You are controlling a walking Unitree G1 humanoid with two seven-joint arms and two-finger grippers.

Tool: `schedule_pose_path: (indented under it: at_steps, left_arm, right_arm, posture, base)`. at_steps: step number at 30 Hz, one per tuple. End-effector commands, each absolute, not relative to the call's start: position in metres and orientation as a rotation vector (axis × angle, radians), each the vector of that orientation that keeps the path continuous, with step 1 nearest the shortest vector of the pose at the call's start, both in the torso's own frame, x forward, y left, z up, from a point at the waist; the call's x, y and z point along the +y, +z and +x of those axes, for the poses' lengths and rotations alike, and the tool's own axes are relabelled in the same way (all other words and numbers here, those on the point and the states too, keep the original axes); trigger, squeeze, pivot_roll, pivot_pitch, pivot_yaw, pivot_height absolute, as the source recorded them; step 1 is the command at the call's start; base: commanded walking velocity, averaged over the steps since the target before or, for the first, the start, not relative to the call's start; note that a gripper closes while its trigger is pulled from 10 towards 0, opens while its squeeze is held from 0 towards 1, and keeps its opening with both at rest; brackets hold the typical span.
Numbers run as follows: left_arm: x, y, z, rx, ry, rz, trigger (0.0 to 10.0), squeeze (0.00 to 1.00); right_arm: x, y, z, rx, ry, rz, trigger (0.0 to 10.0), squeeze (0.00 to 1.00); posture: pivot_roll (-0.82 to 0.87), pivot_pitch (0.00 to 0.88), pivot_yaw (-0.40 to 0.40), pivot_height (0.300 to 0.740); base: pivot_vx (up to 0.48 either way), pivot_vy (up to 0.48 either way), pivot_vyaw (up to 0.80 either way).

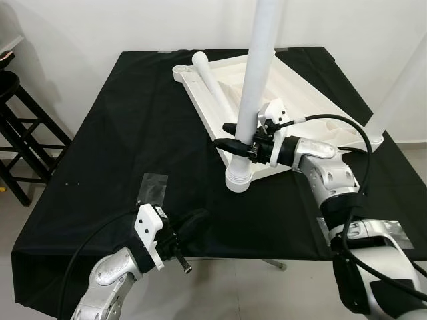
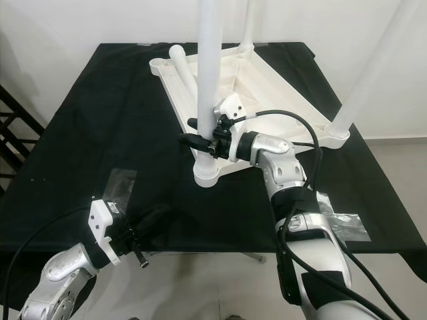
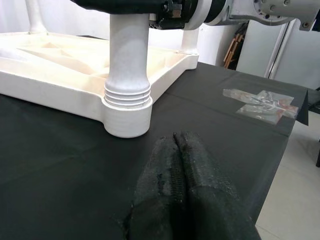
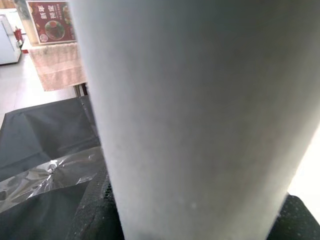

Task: Building children table

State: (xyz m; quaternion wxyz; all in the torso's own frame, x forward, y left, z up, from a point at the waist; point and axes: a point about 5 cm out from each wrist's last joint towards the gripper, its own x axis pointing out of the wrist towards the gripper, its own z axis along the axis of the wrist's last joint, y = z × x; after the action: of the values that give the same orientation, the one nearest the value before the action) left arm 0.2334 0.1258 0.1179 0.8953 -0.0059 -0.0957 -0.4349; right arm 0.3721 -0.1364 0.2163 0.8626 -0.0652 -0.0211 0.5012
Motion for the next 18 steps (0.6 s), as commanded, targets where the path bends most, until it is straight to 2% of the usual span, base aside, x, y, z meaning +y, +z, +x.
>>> schedule_pose_path:
  at_steps: [1,2,4,6,7,9,10,11,12,14,17,18]
  left_arm:
    - [0.126,0.114,0.231,-0.183,-0.903,-0.014,10.0,0.00]
    - [0.126,0.114,0.231,-0.183,-0.903,-0.014,10.0,0.00]
    - [0.126,0.114,0.230,-0.181,-0.905,-0.015,10.0,0.00]
    - [0.127,0.114,0.230,-0.181,-0.905,-0.014,10.0,0.00]
    - [0.127,0.114,0.230,-0.181,-0.905,-0.014,10.0,0.00]
    - [0.128,0.115,0.229,-0.180,-0.904,-0.012,10.0,0.00]
    - [0.129,0.115,0.229,-0.180,-0.901,-0.010,10.0,0.00]
    - [0.129,0.115,0.229,-0.180,-0.901,-0.010,10.0,0.00]
    - [0.130,0.115,0.229,-0.179,-0.899,-0.009,10.0,0.00]
    - [0.130,0.115,0.229,-0.179,-0.899,-0.009,10.0,0.00]
    - [0.130,0.114,0.231,-0.176,-0.904,-0.006,10.0,0.00]
    - [0.130,0.114,0.231,-0.177,-0.899,-0.007,10.0,0.00]
  right_arm:
    - [-0.146,0.194,0.367,0.009,0.981,-0.104,0.0,0.00]
    - [-0.146,0.194,0.367,0.009,0.981,-0.104,0.0,0.00]
    - [-0.152,0.177,0.363,0.050,0.837,-0.087,0.0,0.00]
    - [-0.154,0.153,0.358,0.106,0.515,-0.107,0.0,0.00]
    - [-0.154,0.153,0.358,0.106,0.515,-0.107,0.0,0.00]
    - [-0.152,0.124,0.330,0.191,0.164,-0.108,0.0,0.00]
    - [-0.136,0.117,0.317,0.204,0.171,-0.066,0.0,0.00]
    - [-0.136,0.117,0.317,0.204,0.171,-0.066,0.0,0.00]
    - [-0.123,0.114,0.310,0.205,0.211,-0.029,0.0,0.00]
    - [-0.123,0.114,0.310,0.205,0.211,-0.029,0.0,0.00]
    - [-0.110,0.120,0.320,0.180,0.317,-0.029,0.0,0.00]
    - [-0.111,0.124,0.326,0.180,0.318,-0.050,3.9,0.00]
  posture:
    - [0.02,0.121,0.011,0.740]
    - [0.02,0.121,0.011,0.740]
    - [0.02,0.124,0.006,0.740]
    - [0.02,0.126,0.002,0.740]
    - [0.02,0.126,0.002,0.740]
    - [0.02,0.131,0.002,0.740]
    - [0.02,0.136,0.013,0.740]
    - [0.02,0.136,0.013,0.740]
    - [0.02,0.136,0.013,0.740]
    - [0.02,0.136,0.013,0.740]
    - [0.02,0.127,0.004,0.740]
    - [0.02,0.127,0.004,0.740]
  base:
    - [0.000,0.000,0.00]
    - [0.000,0.000,0.00]
    - [0.000,0.000,0.00]
    - [0.000,0.000,0.00]
    - [0.000,0.000,0.00]
    - [0.000,0.000,0.00]
    - [0.000,0.000,0.00]
    - [0.000,0.000,0.00]
    - [0.000,0.000,0.00]
    - [0.000,0.000,0.00]
    - [0.000,0.000,0.00]
    - [0.000,0.000,0.00]
